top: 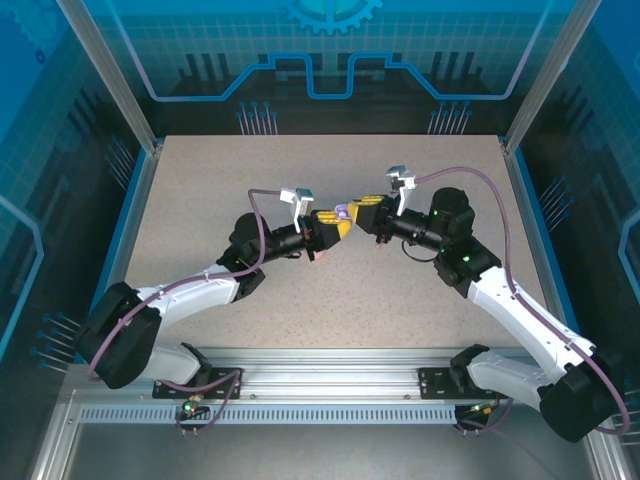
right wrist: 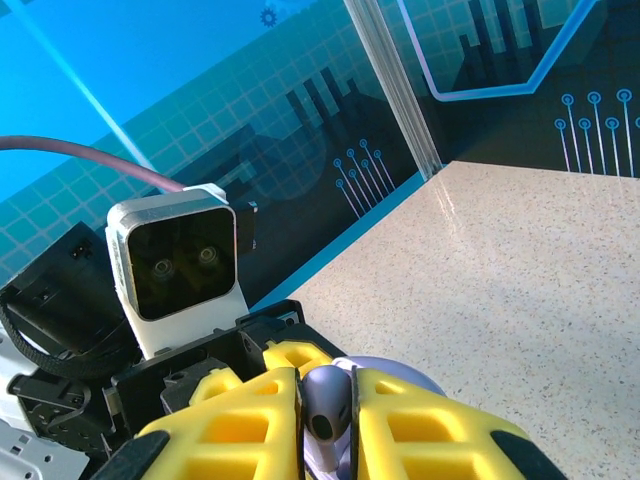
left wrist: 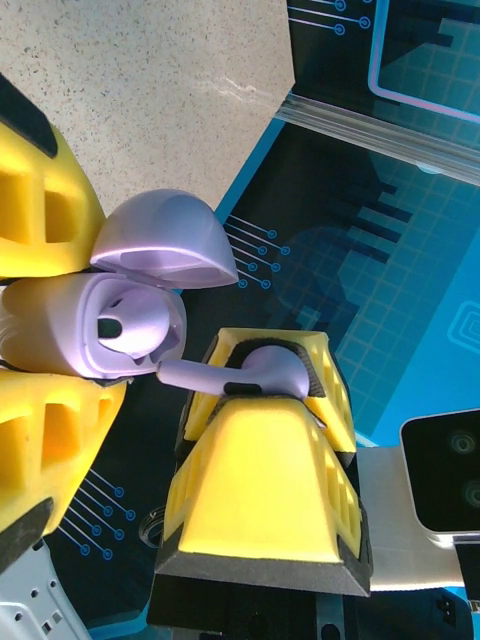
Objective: Insert wireless bluetooth earbuds into charging case
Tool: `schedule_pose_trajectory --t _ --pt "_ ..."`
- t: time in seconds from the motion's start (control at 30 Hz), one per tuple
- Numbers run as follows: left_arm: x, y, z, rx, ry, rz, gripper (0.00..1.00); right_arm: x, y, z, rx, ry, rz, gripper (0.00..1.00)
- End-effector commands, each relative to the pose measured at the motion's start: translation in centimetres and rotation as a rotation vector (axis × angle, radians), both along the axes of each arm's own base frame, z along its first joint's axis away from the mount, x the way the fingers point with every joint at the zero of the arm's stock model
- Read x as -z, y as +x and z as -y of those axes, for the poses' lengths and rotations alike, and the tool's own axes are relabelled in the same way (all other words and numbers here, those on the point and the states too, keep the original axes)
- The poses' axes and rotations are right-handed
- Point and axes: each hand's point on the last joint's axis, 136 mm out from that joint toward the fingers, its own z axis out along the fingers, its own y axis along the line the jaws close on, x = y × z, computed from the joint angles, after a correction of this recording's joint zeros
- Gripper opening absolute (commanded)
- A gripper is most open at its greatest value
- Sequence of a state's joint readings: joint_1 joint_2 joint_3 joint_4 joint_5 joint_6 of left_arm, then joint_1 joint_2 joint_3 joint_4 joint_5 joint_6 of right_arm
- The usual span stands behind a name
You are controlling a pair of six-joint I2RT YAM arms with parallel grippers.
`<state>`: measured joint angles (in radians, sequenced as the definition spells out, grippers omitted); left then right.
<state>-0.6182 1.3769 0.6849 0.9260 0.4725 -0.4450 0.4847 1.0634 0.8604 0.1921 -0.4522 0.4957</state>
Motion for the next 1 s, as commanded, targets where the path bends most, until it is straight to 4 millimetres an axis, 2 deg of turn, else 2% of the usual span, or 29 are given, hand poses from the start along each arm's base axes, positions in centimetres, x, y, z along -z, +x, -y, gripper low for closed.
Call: schedule_pose_trajectory --t 0.0,0.97 --pt "-3.5 -1.2 0.0 0.031 -0.057 0.091 0.08 -0.3 -0.3 -0.1 -0.002 -0.007 0.023 0.17" --pt "-4.0 -1.1 -0.2 0.024 -0.074 0.087 0.08 1.4 -1.0 -0.2 -0.019 -0.050 -0.007 0.18"
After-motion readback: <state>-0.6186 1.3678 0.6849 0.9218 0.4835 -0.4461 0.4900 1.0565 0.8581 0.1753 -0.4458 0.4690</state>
